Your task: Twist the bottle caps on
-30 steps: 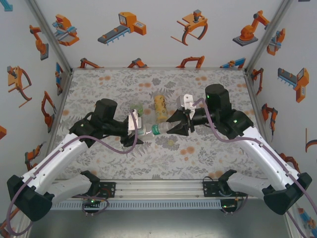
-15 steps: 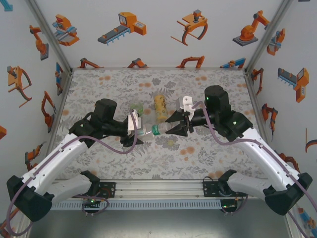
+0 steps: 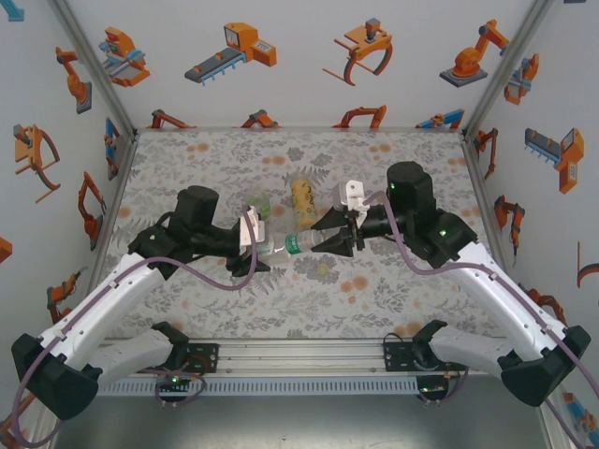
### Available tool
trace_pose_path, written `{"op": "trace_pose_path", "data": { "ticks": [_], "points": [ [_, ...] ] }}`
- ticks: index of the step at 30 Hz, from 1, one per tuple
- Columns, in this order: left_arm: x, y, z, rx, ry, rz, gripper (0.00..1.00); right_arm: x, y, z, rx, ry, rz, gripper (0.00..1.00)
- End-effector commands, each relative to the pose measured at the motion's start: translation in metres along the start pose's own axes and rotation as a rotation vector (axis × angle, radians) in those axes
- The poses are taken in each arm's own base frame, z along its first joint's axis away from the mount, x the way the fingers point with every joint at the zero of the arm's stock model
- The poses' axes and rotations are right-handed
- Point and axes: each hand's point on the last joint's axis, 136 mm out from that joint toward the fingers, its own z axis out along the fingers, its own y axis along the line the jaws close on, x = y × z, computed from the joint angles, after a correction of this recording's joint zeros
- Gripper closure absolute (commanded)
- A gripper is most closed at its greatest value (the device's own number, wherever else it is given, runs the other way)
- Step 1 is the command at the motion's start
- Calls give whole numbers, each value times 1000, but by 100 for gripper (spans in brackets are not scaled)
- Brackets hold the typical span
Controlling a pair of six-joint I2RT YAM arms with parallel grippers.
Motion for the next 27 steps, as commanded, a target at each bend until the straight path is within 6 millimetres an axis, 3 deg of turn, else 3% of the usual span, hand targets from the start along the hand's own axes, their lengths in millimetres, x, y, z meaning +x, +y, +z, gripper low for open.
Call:
{"op": "trace_pose_path", "data": {
  "ticks": [1, 9, 13, 18, 23, 27],
  "points": [
    [-24, -1, -7, -1, -91, 57, 100, 0, 2, 6, -28, -1, 77, 92],
    [-26, 2, -8, -19, -99, 59, 100, 3, -27, 9, 115, -32, 308, 94],
    [-26, 5, -9, -40, -103, 58, 100, 11, -45, 12, 191, -57, 520, 100],
    [-26, 11, -11, -80, -103, 57, 100, 34, -73, 14, 333, -78, 851, 100],
    [-23, 27, -15, -185, -86, 56, 100, 62, -87, 14, 439, -101, 1171, 100],
    [-21, 37, -18, -247, -80, 55, 100, 69, -93, 21, 421, -187, 1417, 100]
  ]
}}
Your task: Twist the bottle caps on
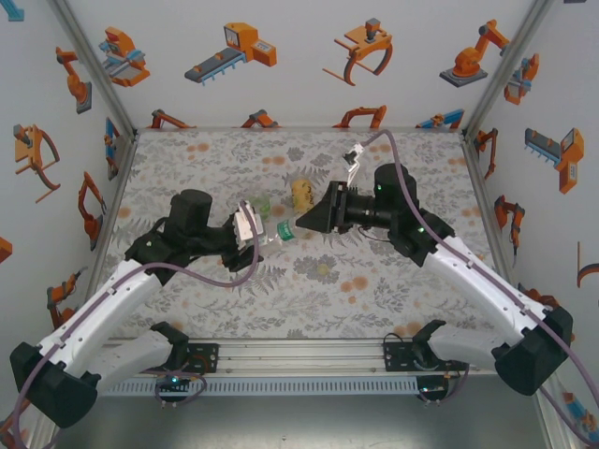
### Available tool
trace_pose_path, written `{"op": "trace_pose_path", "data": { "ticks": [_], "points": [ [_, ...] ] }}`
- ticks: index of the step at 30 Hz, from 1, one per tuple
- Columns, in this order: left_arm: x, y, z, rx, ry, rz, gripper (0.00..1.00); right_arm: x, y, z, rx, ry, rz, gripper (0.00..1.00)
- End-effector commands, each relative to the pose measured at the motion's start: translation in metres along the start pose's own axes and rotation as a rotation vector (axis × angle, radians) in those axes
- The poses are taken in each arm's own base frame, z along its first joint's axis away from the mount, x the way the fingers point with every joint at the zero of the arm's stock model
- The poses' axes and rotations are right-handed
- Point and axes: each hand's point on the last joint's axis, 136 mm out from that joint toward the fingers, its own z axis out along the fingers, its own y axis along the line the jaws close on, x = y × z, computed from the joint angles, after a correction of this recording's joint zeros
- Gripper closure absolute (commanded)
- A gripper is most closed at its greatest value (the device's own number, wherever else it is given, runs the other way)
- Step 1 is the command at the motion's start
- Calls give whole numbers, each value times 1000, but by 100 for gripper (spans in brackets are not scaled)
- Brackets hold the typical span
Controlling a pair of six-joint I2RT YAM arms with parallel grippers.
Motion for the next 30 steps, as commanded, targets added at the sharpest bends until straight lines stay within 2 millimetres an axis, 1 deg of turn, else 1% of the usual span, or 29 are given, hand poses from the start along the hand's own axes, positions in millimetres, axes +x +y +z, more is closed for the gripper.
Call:
{"op": "trace_pose_path", "data": {
  "ticks": [1, 4, 8, 11, 15, 17, 19, 21, 27, 30],
  "points": [
    [-44, 7, -11, -46, -167, 93, 100, 5, -20, 18, 11, -23, 364, 100],
    [-44, 12, -11, -74, -164, 88, 100, 0, -13, 25, -84, -33, 465, 100],
    [-42, 18, -10, -107, -155, 76, 100, 3, -12, 27, -80, -6, 487, 100],
    [-42, 18, -10, -107, -158, 76, 100, 5, -13, 27, -71, 3, 484, 100],
    [-44, 14, -10, -81, -170, 80, 100, 5, -14, 19, -15, -7, 415, 87],
    [-44, 12, -10, -71, -174, 84, 100, 1, -11, 13, 7, -17, 351, 75],
    [-44, 10, -9, -61, -171, 86, 100, -3, -6, 5, 20, -30, 284, 61],
    [-43, 10, -10, -57, -168, 87, 100, -7, -1, -2, 24, -41, 230, 51],
    [-44, 5, -11, -38, -174, 99, 100, -21, 20, -15, 1, -49, 96, 36],
    [-44, 3, -11, -25, -176, 99, 100, -26, 33, -19, -33, -45, 33, 32]
  ]
}}
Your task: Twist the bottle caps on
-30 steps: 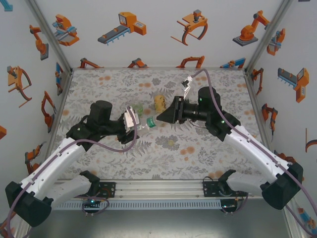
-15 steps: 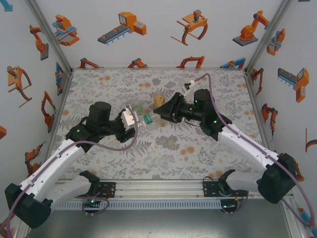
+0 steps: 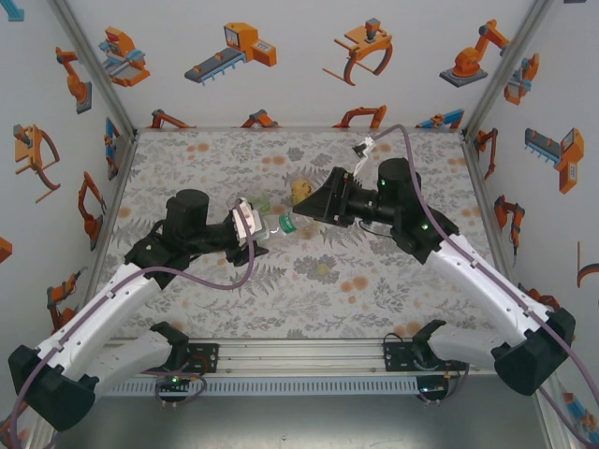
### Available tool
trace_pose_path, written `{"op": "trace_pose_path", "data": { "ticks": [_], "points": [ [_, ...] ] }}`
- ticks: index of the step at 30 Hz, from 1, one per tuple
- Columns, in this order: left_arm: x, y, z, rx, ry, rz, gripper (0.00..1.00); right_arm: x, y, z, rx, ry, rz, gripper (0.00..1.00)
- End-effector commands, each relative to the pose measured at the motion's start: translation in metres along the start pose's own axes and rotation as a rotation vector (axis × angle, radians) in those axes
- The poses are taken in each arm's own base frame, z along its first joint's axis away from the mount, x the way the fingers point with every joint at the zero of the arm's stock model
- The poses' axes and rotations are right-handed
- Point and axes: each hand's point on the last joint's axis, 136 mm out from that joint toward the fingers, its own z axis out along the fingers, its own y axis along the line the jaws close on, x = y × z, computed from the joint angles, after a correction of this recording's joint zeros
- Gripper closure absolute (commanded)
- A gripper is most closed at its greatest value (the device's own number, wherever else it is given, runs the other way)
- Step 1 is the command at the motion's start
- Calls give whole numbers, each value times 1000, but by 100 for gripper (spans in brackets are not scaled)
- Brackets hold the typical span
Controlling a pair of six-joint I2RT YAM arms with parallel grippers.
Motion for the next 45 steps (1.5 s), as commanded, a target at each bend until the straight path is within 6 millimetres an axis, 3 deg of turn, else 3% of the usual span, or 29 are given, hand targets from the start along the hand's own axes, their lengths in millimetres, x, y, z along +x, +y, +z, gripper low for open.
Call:
{"op": "trace_pose_path", "data": {
  "ticks": [1, 6, 11, 14, 17, 19, 24, 31, 45],
  "points": [
    [-22, -3, -7, 22, -75, 57, 100, -5, 25, -11, -55, 13, -122, 32],
    [-23, -7, -7, 41, -76, 58, 100, -10, 37, -22, -38, 10, -280, 32],
    [-24, -10, -8, 62, -80, 62, 100, -11, 60, -44, -78, -48, -609, 34],
    [-24, -14, -8, 86, -83, 62, 100, 2, 84, -60, -189, -54, -850, 38],
    [-25, -17, -8, 102, -84, 61, 100, 25, 96, -71, -293, 4, -1046, 37],
    [-26, -18, -9, 107, -88, 65, 100, 46, 97, -78, -374, 56, -1184, 37],
    [-26, -19, -9, 117, -92, 62, 100, 64, 86, -80, -421, 94, -1387, 37],
    [-28, -21, -9, 127, -99, 64, 100, 59, 81, -65, -435, 101, -1413, 31],
    [-28, -24, -11, 137, -102, 65, 100, 53, 84, -47, -484, 132, -1384, 36]
  ]
}}
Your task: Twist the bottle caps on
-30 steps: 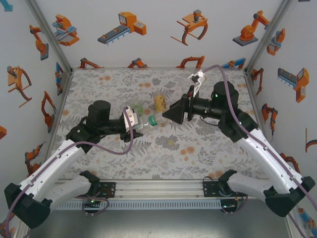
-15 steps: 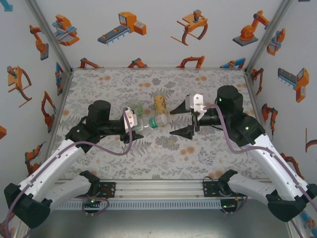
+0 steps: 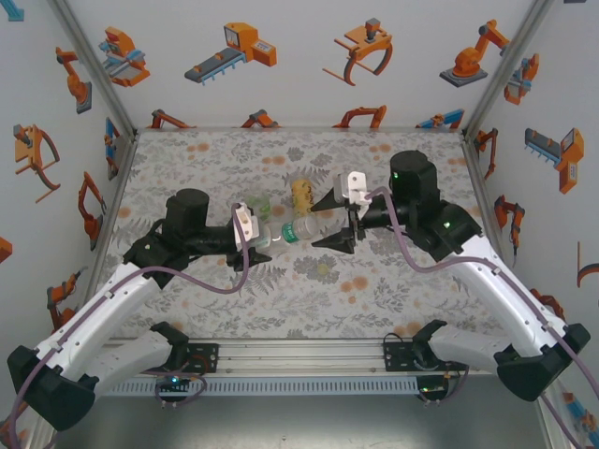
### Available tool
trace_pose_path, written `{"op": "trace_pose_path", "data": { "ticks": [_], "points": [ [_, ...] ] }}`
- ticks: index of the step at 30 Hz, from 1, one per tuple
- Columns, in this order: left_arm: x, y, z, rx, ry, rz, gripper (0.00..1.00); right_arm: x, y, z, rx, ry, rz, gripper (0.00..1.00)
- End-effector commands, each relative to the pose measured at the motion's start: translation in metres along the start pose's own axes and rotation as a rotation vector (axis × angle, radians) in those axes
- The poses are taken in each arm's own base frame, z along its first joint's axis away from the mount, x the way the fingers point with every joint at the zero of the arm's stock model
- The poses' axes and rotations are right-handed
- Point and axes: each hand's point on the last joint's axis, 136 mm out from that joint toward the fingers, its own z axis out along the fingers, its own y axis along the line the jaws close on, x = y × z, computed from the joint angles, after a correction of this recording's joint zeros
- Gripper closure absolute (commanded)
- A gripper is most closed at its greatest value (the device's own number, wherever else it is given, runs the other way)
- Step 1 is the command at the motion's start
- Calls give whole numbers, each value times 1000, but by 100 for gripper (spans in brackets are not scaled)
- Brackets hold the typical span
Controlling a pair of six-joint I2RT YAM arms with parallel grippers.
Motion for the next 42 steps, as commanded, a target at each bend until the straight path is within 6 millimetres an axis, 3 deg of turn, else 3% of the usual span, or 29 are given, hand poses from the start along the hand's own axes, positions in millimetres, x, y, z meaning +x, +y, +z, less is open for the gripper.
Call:
{"op": "trace_pose_path", "data": {
  "ticks": [1, 15, 27, 35, 42],
  "points": [
    [-15, -3, -6, 17, -39, 40, 100, -18, 4, 0, -37, -48, -55, 37],
    [-17, -4, -5, 26, -46, 40, 100, -10, -3, 6, -25, -34, -31, 48],
    [-18, -4, -6, 26, -48, 41, 100, 0, -5, 8, -8, -19, 43, 65],
    [-18, -2, -7, 15, -48, 44, 100, 4, -5, 12, -25, -38, 235, 78],
    [-16, 6, -7, -32, -30, 34, 100, 29, -35, 19, 140, -14, 582, 89]
  ]
}}
